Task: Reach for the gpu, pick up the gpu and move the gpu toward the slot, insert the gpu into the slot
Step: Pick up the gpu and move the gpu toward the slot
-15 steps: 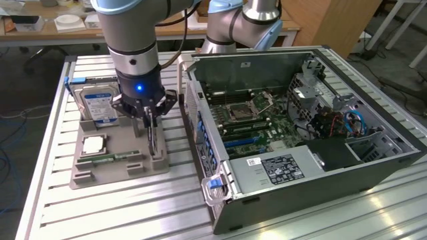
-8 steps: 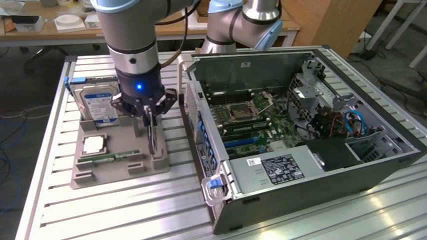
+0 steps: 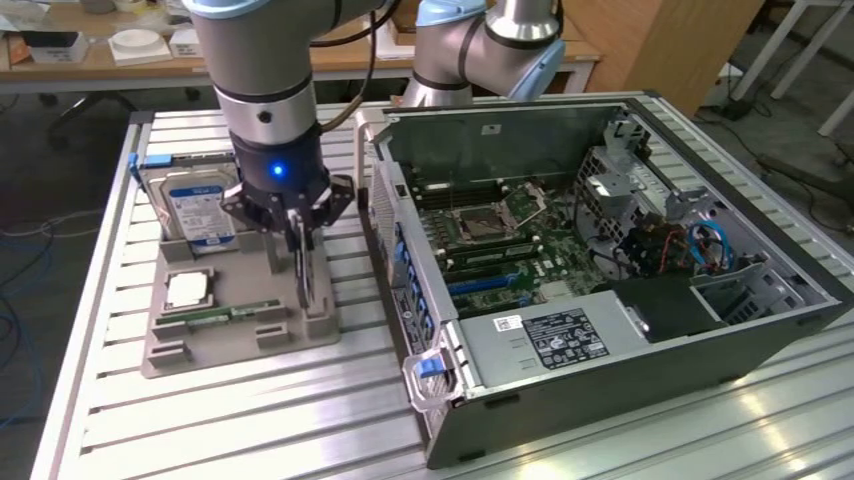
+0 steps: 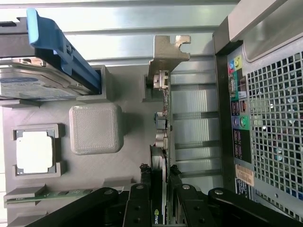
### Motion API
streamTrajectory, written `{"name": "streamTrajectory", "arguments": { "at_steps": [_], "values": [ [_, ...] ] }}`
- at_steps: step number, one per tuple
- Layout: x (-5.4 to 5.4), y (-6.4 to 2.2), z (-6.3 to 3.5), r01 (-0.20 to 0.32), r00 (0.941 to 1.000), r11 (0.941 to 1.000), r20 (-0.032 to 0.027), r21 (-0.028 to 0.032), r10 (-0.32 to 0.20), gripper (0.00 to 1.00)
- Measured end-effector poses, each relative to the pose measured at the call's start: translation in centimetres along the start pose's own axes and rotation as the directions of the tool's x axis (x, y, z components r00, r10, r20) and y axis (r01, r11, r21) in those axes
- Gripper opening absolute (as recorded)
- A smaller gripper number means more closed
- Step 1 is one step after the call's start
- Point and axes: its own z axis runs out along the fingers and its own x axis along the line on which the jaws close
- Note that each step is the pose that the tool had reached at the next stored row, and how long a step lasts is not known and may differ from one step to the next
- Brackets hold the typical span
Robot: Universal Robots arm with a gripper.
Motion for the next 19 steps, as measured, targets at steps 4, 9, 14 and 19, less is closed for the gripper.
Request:
{"name": "streamTrajectory", "arguments": {
  "at_steps": [4,9,14,19],
  "values": [
    [0.0,0.01,-0.03,0.001,1.0,0.9995,0.0027,0.0309,-0.002,0.25],
    [0.0,0.03,-0.33,0.002,1.0,0.9991,0.0036,0.0422,-0.002,0.25],
    [0.0,0.08,-0.91,0.002,1.0,0.9991,0.0036,0.0431,-0.002,0.25],
    [-0.1,0.15,-1.63,0.002,1.0,0.9991,0.0037,0.0434,-0.002,0.25]
  ]
}}
